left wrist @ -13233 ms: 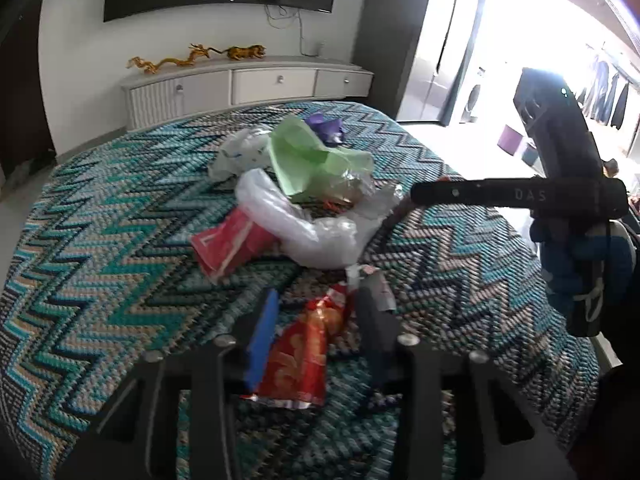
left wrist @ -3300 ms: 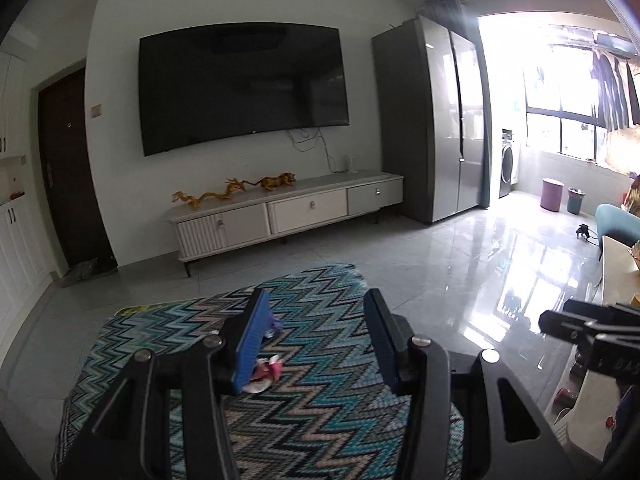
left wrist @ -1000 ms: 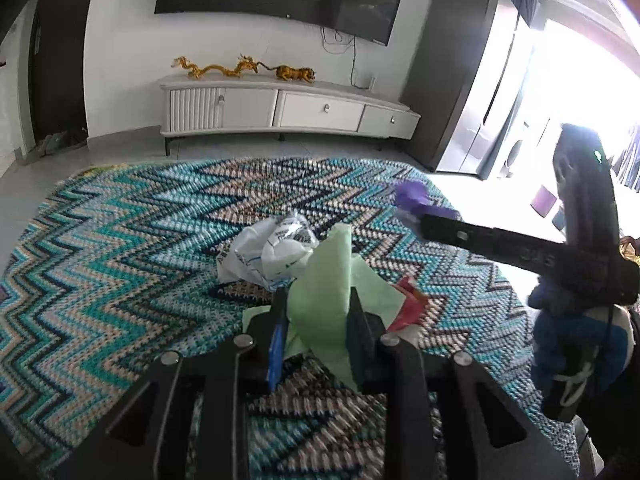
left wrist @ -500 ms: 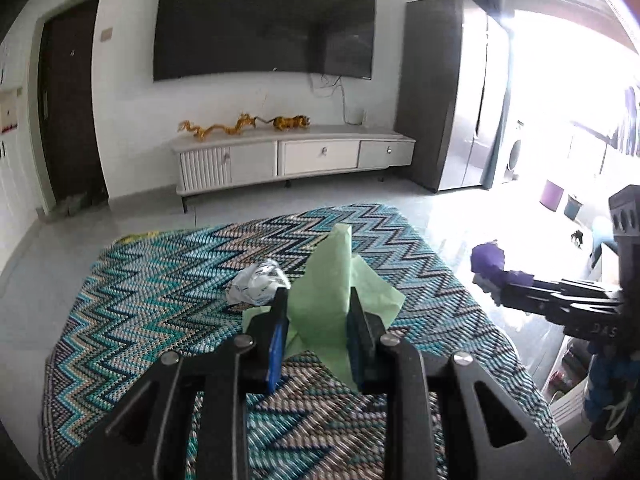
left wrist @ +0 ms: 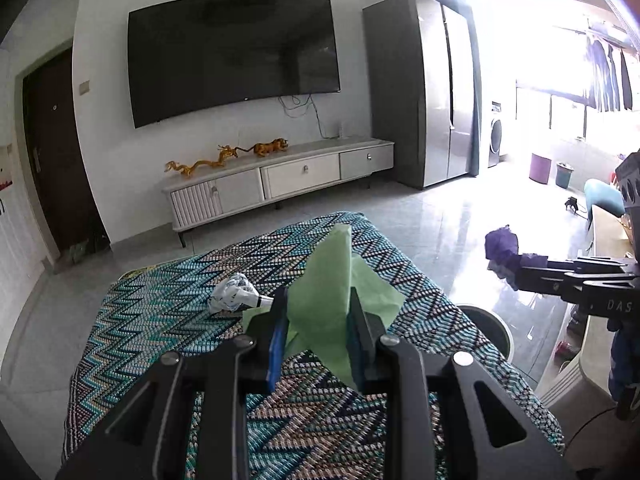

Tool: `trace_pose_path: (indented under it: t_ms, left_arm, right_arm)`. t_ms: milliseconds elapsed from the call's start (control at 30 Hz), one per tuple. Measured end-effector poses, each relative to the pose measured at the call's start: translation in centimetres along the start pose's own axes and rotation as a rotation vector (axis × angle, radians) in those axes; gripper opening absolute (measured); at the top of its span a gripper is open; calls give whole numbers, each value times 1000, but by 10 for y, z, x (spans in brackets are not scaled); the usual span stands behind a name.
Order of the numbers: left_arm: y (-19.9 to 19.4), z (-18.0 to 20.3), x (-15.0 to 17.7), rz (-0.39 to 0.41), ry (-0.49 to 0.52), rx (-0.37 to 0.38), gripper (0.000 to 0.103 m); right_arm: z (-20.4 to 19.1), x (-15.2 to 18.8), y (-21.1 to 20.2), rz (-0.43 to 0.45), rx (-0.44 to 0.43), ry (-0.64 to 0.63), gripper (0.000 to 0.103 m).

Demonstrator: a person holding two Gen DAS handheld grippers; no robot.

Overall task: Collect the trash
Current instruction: 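Carry the green tissue and purple bag to the trash bin and release both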

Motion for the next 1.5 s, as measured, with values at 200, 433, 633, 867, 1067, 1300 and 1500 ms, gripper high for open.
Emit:
trace_pose_path:
  t_ms: [200,433,633,867,1067,1300,1500]
  left_arm:
    - [-6,16,2,3,29,7,25]
    - [-1,44,6,-16,82,18,25]
    - [15,79,11,-52,142,40,25]
    - [43,129,25,-118,213,82,25]
    - [72,163,38,-177,259,114,25]
    - [111,190,48,-247,278,138,25]
    - [148,212,55,-310,291,157,27]
  right_arm:
    - [11,11,-16,11,25,18,33]
    - [39,25,-28,16,65,61,33]
    - [70,44,-29,3,99,129,33]
    - [110,69,-22,-22,138,227,33]
    - [138,89,-8,-60,145,292,33]
    - [165,99,17,-112,154,338,33]
    - [188,105,41,-160,169,376,33]
Point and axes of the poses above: each gripper's, at about its wrist camera, not at the fingertips, and y roughly the way its jaws point, z to its right, x to its underside, the point moved 8 cm from there along y, roughly the way its jaws point, and after that the axes turned 13 degrees about -y, right-handed, at the moved point
